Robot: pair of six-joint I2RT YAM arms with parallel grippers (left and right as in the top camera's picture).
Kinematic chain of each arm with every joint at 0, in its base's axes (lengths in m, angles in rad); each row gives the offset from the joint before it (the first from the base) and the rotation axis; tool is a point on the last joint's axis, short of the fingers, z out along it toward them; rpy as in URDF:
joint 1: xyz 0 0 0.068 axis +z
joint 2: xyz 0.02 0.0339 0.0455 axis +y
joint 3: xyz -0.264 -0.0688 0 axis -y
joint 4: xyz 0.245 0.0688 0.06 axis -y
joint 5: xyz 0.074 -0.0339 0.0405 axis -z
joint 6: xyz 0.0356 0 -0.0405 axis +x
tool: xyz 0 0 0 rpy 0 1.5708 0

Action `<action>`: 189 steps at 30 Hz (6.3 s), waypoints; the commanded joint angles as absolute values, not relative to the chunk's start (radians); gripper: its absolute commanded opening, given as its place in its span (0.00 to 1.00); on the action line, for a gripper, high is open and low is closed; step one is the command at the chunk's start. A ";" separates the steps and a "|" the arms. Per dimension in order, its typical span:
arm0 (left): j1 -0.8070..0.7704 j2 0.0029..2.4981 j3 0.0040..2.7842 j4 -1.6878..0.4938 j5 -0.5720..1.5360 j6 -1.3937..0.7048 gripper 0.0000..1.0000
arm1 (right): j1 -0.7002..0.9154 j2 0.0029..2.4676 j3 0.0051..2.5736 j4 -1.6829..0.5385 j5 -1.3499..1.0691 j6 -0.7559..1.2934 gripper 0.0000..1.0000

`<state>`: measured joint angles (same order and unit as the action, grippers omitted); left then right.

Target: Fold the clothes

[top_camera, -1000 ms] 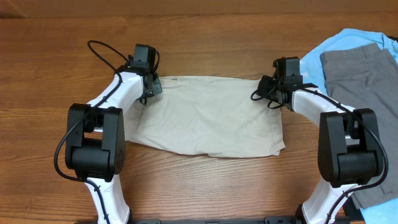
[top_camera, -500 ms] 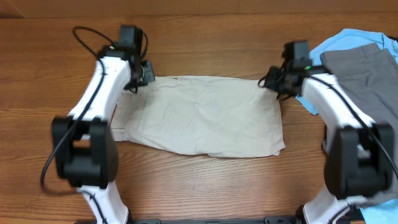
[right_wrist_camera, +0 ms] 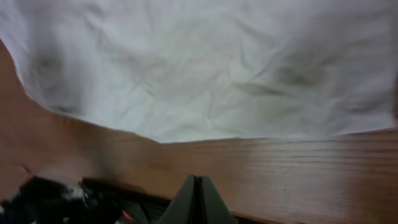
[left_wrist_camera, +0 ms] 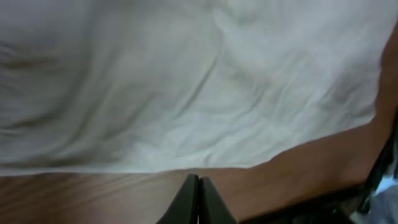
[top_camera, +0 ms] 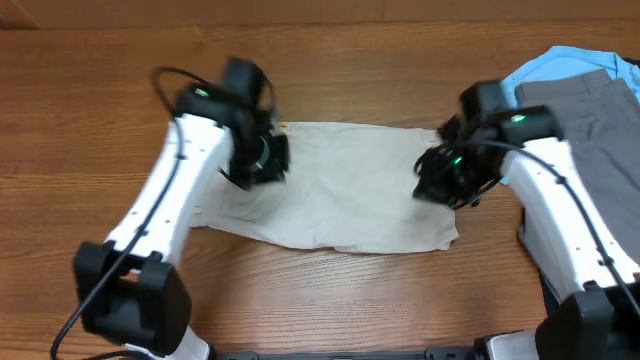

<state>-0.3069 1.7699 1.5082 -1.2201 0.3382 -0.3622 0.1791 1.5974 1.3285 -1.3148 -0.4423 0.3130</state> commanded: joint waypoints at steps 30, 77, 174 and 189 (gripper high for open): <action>-0.424 1.778 0.947 -0.759 0.162 -0.486 0.04 | 0.234 1.602 0.749 -0.705 -0.340 0.577 0.04; 0.063 1.767 1.511 -1.229 0.082 -0.233 0.85 | -0.015 1.602 0.749 -0.788 -0.183 0.569 0.23; 0.025 2.048 1.954 -1.510 0.284 -0.108 0.04 | 0.592 1.650 0.955 -0.522 -0.459 0.686 0.04; 0.005 1.945 1.955 -1.518 0.285 -0.103 0.04 | 0.746 1.829 0.955 -0.369 -0.404 0.793 0.04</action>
